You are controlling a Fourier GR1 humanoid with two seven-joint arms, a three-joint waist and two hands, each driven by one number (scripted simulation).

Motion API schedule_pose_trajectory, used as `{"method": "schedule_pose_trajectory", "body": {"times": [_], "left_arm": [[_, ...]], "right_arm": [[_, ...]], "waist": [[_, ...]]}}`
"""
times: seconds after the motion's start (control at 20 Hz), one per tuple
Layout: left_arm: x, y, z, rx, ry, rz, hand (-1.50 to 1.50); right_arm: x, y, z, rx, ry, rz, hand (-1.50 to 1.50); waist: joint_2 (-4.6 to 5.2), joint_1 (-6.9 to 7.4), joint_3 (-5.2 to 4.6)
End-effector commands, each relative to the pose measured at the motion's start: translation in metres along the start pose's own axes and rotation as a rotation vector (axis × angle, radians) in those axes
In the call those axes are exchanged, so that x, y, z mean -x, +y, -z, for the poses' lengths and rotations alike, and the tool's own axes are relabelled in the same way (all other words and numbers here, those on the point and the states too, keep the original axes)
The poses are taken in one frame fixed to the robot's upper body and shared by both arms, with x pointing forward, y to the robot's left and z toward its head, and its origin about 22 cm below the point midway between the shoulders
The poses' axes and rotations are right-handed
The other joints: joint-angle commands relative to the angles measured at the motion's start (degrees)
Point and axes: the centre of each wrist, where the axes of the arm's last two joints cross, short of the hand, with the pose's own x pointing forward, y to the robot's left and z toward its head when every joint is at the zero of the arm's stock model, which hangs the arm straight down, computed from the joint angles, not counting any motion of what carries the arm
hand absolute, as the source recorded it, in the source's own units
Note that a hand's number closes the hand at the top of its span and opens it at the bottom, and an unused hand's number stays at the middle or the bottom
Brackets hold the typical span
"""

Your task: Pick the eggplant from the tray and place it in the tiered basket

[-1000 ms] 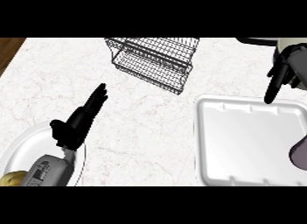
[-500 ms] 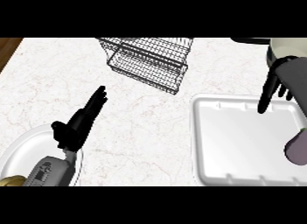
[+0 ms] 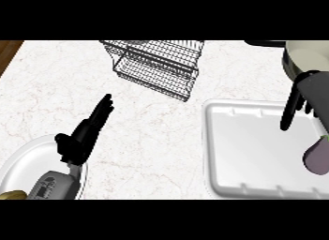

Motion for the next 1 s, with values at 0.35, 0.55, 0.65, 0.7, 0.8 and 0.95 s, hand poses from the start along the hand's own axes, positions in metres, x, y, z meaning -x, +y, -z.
{"method": "schedule_pose_trajectory", "body": {"times": [0.35,0.55,0.65,0.7,0.8,0.95], "left_arm": [[-0.003,0.013,-0.01,-0.011,0.019,-0.004,0.0],[-0.003,-0.002,-0.001,-0.008,0.013,-0.002,0.0],[0.007,0.015,0.001,-0.019,0.012,0.001,0.0],[0.011,0.002,-0.007,0.004,0.007,-0.01,0.0],[0.005,0.001,-0.002,-0.017,0.025,-0.01,0.0],[-0.002,0.015,-0.006,0.0,0.003,0.009,0.0]], "right_arm": [[-0.001,0.024,0.036,-0.049,0.039,-0.008,-1.5],[-0.015,0.032,0.031,-0.042,0.053,-0.009,-1.5],[-0.007,0.036,0.045,-0.031,-0.023,0.048,1.5],[-0.011,0.034,0.038,-0.005,-0.066,0.095,1.5],[-0.013,0.033,0.032,0.052,-0.107,0.062,1.5],[0.005,0.043,0.061,0.082,-0.116,0.082,1.5]], "waist": [[-0.16,-0.26,0.02],[-0.31,-0.76,-0.01],[-0.22,-0.96,-0.01],[-0.19,-0.68,0.0],[-0.28,-0.92,0.0],[-0.05,-0.36,0.06]]}}
